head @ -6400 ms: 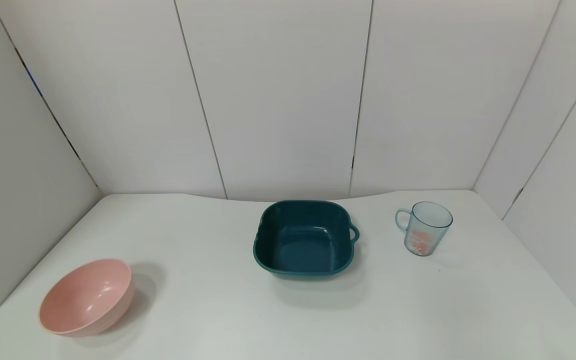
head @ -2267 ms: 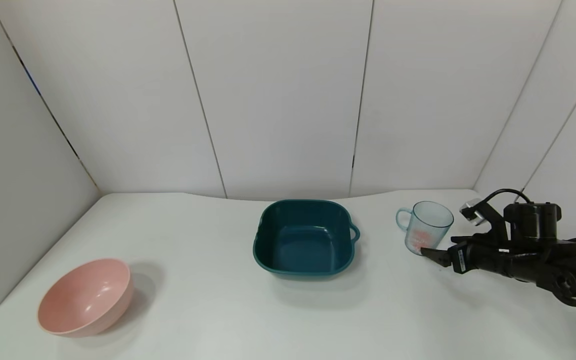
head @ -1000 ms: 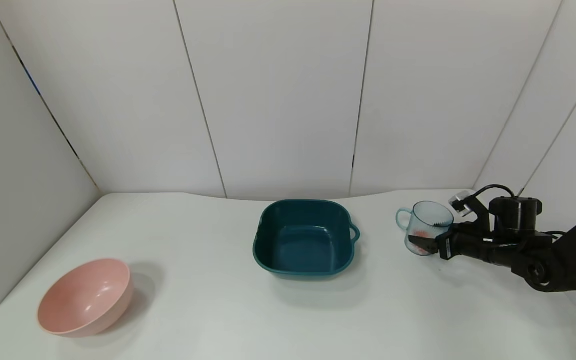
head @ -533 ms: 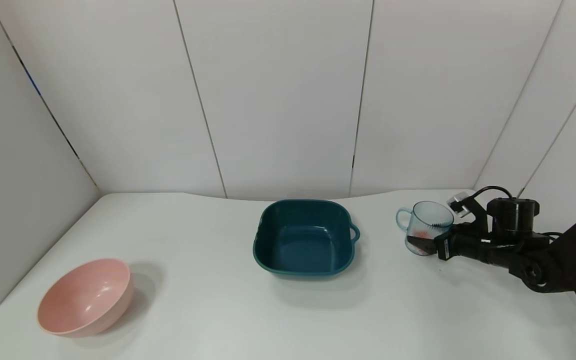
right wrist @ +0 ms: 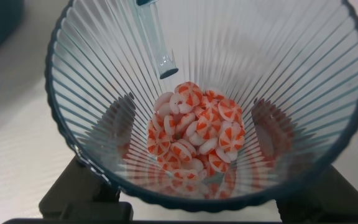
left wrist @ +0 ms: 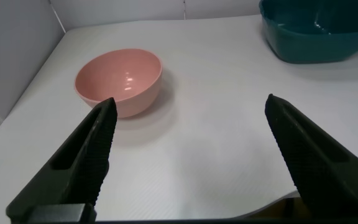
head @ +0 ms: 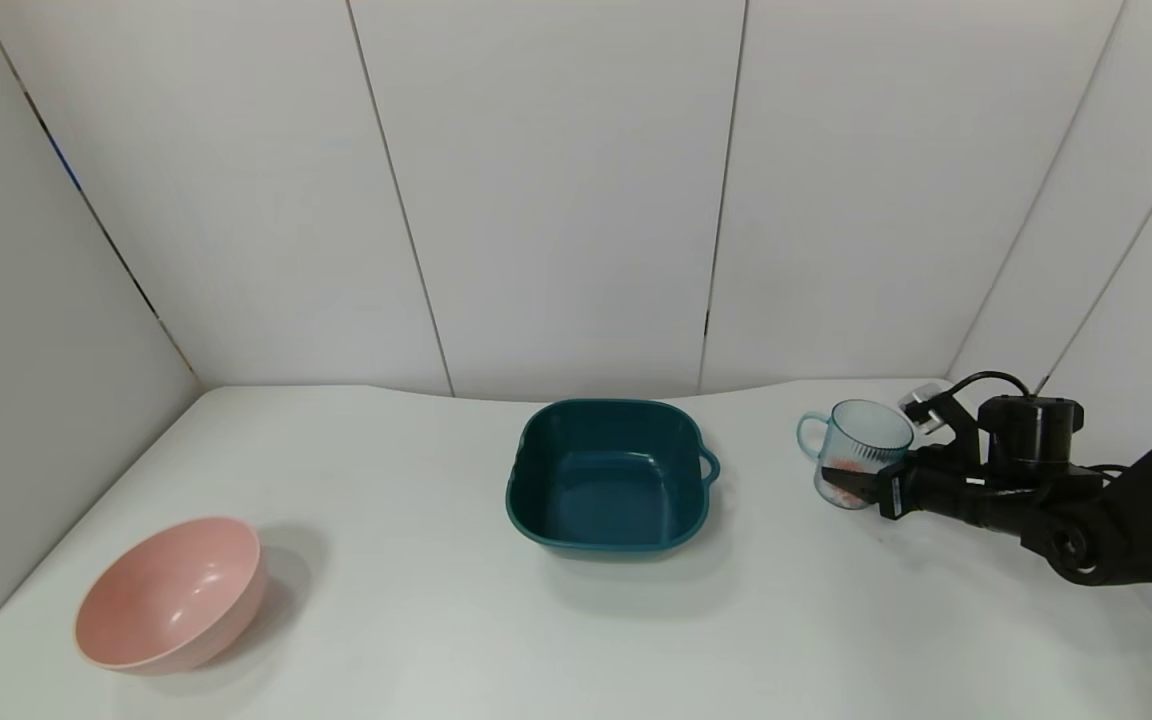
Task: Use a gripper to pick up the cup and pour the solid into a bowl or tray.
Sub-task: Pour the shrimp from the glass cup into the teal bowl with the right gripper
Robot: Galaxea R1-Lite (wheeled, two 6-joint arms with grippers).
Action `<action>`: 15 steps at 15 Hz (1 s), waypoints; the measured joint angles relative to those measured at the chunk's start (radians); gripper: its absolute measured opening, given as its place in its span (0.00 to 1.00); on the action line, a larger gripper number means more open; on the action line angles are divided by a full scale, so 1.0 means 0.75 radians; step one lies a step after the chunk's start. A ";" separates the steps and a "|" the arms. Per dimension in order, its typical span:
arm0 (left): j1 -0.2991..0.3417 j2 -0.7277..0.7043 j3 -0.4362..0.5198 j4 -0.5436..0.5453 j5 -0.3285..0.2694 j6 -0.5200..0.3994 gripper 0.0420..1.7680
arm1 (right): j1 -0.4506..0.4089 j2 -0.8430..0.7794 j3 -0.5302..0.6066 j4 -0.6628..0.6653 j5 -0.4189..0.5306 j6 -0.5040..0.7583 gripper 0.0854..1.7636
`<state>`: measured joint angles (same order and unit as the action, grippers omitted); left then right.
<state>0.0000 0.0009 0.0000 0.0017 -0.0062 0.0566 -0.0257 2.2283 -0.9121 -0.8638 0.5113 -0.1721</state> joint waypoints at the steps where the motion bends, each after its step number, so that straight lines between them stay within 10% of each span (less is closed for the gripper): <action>1: 0.000 0.000 0.000 0.000 0.000 0.000 0.97 | 0.000 -0.002 0.000 0.001 -0.001 0.000 0.74; 7: 0.000 0.000 0.000 0.000 0.000 0.000 0.97 | 0.044 -0.107 0.019 0.059 -0.062 0.014 0.74; 15: 0.000 0.000 0.000 -0.001 0.001 0.000 0.97 | 0.288 -0.233 -0.195 0.300 -0.713 0.081 0.74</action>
<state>0.0000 0.0009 0.0000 0.0013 -0.0057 0.0566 0.1900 2.0536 -1.0583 -0.6387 -0.0234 -0.1115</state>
